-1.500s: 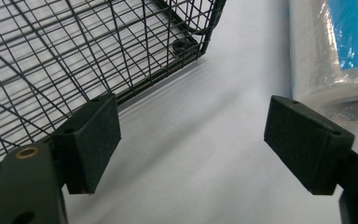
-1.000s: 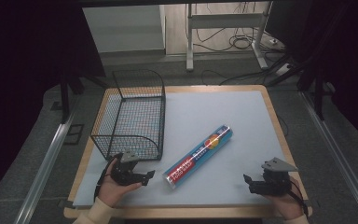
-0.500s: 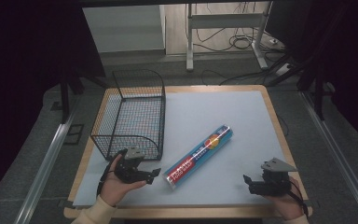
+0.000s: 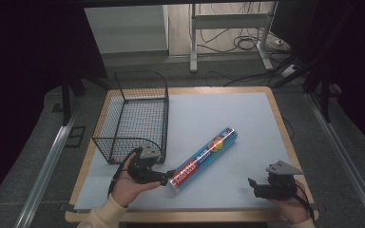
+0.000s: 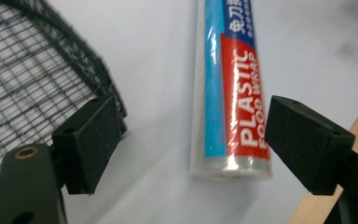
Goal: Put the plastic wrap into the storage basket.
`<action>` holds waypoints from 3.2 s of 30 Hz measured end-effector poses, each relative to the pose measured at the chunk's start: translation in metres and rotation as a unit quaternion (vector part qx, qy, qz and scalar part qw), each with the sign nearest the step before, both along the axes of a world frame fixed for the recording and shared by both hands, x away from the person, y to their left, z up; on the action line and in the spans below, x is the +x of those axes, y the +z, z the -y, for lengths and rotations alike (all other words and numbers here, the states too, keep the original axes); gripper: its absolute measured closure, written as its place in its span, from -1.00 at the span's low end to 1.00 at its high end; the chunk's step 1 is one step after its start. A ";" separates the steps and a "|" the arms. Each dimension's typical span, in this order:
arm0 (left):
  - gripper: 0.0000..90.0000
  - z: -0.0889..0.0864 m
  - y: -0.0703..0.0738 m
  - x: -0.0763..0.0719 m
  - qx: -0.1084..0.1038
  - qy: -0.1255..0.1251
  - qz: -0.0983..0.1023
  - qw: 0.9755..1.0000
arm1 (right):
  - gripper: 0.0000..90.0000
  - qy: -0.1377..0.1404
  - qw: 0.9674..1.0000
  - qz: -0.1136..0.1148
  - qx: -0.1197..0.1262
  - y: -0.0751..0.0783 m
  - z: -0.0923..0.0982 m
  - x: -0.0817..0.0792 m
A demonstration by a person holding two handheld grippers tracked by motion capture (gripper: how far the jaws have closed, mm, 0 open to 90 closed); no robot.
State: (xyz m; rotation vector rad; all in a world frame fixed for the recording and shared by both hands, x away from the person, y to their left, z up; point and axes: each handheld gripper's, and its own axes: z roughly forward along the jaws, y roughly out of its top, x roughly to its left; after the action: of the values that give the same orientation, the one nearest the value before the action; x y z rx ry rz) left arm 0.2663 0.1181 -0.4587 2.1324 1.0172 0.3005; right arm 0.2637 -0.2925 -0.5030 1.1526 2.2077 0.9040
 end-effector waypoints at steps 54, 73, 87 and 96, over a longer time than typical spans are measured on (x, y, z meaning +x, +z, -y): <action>-0.59 0.093 0.019 0.037 0.061 -0.062 -0.001 0.996 | -0.81 0.000 1.000 0.002 -0.003 0.001 0.001 0.001; -0.62 0.117 0.017 0.065 0.083 -0.064 -0.023 0.994 | -0.80 0.001 1.000 0.004 -0.003 0.001 0.000 0.001; -0.65 0.138 0.004 0.084 0.103 -0.079 -0.053 0.990 | -0.80 0.002 1.000 0.000 -0.005 -0.001 0.001 0.002; -0.70 0.147 -0.011 0.099 0.126 -0.085 -0.072 0.986 | -0.80 0.002 1.000 -0.001 -0.005 -0.001 0.001 0.003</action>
State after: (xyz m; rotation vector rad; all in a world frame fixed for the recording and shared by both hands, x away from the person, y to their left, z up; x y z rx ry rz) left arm 0.3651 -0.0293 -0.4696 2.4830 0.9078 0.2027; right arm 0.2664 -0.2934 -0.5039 1.1455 2.2152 0.8917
